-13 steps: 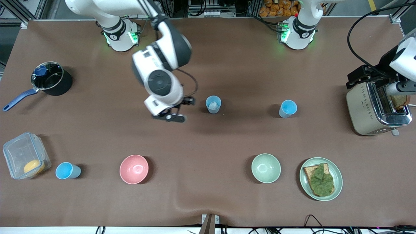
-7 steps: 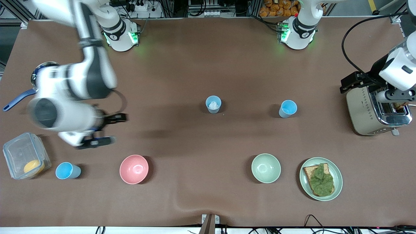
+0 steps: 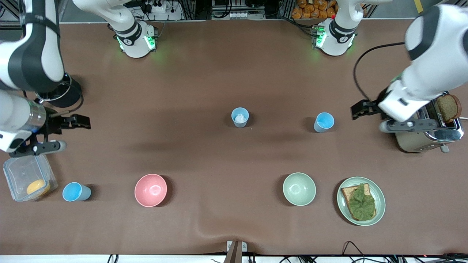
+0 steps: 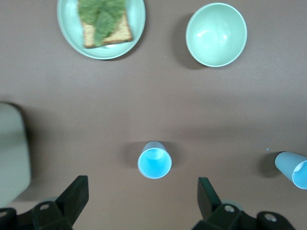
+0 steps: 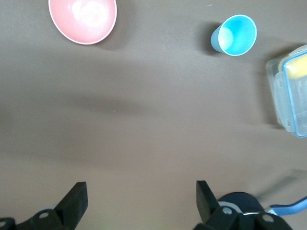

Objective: Stack blue cups with both arms
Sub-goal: 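Withdraw the right gripper while the left gripper reaches the other cup, then close the left gripper on the blue cup near the toaster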

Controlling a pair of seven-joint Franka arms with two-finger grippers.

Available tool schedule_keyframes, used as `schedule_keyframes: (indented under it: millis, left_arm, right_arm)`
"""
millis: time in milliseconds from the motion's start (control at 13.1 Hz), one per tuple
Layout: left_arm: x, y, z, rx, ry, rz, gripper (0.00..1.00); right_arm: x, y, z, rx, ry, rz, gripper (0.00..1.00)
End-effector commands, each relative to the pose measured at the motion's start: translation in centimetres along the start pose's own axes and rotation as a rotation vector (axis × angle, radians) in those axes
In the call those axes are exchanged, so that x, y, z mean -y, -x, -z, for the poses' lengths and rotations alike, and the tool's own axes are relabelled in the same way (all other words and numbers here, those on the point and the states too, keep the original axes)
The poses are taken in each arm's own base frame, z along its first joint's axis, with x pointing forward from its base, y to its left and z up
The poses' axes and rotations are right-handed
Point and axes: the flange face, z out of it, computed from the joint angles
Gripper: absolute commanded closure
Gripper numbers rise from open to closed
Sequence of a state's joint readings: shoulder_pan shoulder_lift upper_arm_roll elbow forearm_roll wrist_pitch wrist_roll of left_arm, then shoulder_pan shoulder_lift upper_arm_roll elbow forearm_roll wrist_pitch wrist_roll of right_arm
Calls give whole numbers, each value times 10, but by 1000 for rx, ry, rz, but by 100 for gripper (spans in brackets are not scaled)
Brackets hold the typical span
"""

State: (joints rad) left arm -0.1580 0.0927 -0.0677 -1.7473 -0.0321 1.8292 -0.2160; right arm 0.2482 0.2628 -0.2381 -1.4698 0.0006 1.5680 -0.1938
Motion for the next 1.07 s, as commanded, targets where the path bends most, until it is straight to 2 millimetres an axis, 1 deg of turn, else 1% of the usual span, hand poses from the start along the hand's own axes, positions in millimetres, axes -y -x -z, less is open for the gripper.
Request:
schedule_keyframes:
  millis: [0, 77, 153, 306, 383, 536, 613, 689, 766, 842, 919, 995]
  left_arm:
    - [-21, 14, -42, -22, -4, 7, 0]
    - [-29, 19, -62, -17, 6, 13, 0]
    - [-33, 25, -83, -1, 10, 14, 0]
    - [-32, 33, -115, 29, 41, 39, 0]
    - [-31, 37, -130, 38, 39, 38, 0]
    - [-35, 48, -160, 54, 33, 30, 0]
    - [-34, 54, -177, 71, 28, 29, 0]
    - [-39, 61, -194, 88, 27, 22, 0]
    - [-41, 66, -206, 87, 45, 35, 0]
    - [-39, 71, -218, 82, 50, 43, 0]
    - [-39, 75, -228, 74, 50, 42, 0]
    - [-38, 78, -235, 69, 50, 43, 0]
  right_arm:
    - [-19, 36, -19, -135, 9, -19, 0]
    - [-20, 45, -25, -209, 17, -23, 0]
    - [-24, 50, -23, -219, 18, -36, 0]
    - [-27, 69, -7, -196, -17, -79, 0]
    - [-22, 75, 1, -161, -39, -115, 0]
    - [-19, 76, 13, -148, -43, -152, 0]
    - [-22, 75, 21, -164, -44, -156, 0]
    - [-25, 76, 34, -191, -42, -158, 0]
    - [-33, 73, 42, -220, -37, -165, 0]
    - [-32, 70, 42, -215, -34, -146, 0]
    - [-23, 71, 42, -192, -37, -126, 0]
    - [-17, 71, 49, -186, -38, -125, 0]
